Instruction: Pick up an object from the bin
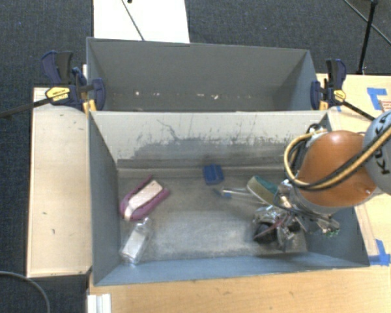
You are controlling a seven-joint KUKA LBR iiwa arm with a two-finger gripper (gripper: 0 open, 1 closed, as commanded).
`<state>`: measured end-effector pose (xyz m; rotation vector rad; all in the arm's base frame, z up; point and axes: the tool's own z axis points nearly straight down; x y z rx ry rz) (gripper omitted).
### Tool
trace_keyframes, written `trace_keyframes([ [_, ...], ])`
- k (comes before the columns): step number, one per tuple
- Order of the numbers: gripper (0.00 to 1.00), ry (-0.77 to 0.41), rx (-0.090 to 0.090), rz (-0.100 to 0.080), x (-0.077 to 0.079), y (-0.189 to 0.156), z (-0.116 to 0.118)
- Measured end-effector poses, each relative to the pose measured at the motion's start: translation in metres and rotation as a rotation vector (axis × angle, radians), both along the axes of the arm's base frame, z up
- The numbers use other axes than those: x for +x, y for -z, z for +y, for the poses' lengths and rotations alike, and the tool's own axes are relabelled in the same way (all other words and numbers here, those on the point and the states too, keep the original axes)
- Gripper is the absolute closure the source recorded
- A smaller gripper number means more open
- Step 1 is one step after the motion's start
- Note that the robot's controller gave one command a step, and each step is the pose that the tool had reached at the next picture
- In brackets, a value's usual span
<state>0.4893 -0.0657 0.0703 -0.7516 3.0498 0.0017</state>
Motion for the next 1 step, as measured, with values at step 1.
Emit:
trace_keyframes([
  [1, 1.0, -0.001, -0.002, -0.008, 0.0026, -0.2025, -0.009],
])
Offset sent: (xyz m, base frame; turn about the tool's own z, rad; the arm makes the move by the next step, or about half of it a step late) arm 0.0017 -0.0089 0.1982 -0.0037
